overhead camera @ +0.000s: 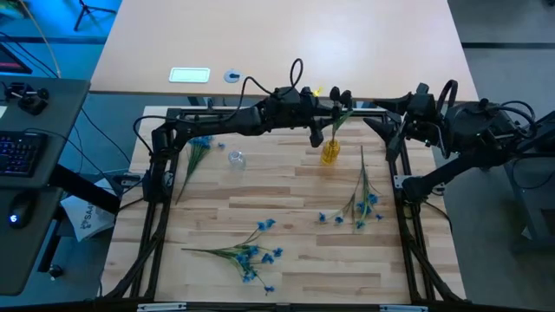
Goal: Sort flowers into vase by color
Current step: Put the black tulip flower into the yellow crystal vase
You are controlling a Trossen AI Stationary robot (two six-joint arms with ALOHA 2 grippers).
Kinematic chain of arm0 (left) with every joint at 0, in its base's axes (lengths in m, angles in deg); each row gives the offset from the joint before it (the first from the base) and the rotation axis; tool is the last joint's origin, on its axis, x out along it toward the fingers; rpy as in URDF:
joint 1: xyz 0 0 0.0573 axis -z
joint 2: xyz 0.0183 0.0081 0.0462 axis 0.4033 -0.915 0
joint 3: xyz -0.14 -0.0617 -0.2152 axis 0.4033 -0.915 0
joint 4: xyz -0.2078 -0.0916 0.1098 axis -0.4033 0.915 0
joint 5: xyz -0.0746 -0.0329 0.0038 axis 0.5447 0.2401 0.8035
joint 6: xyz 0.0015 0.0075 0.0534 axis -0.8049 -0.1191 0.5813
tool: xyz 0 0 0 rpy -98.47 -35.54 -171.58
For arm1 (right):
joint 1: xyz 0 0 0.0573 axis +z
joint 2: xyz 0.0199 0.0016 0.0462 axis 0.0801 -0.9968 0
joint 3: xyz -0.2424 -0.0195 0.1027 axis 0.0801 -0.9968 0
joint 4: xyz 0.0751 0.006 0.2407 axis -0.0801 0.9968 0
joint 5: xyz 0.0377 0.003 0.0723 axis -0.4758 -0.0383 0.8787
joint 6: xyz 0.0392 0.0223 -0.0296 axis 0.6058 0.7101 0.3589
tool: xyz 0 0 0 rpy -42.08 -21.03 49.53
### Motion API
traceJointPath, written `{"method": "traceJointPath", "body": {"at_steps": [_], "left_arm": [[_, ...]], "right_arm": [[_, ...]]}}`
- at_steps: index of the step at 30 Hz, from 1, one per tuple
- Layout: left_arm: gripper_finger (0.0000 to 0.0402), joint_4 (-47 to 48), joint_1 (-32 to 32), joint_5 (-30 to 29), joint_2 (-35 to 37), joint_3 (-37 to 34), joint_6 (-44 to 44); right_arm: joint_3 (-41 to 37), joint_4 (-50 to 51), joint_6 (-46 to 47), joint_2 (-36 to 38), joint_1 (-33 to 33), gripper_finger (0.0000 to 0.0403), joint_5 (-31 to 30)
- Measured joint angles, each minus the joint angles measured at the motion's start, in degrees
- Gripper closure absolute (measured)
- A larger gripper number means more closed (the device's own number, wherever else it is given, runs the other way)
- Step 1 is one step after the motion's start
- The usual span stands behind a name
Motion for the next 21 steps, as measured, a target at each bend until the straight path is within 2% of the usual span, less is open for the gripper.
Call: {"method": "traceJointPath", "body": {"at_steps": [5, 10, 18, 21], "left_arm": [[0.0197, 2.89, 0.00, 0.37, 1.85, 0.02, 0.23], [0.0154, 4.05, -0.23, -0.06, 2.00, 0.02, -0.06], [0.0135, 4.78, -0.74, 1.60, -0.27, -0.05, -7.28], [0.0135, 5.22, -0.40, 2.06, -0.17, -0.06, -4.90]], "right_arm": [[0.00, 0.00, -0.33, 0.00, -0.02, 0.0160, 0.05], [0.00, 0.02, -0.47, 0.00, -0.02, 0.0160, 0.12], [0.00, 0.09, -0.03, 0.00, -0.02, 0.0160, 0.16], [0.00, 0.11, -0.03, 0.00, -0.02, 0.0160, 0.19]]}}
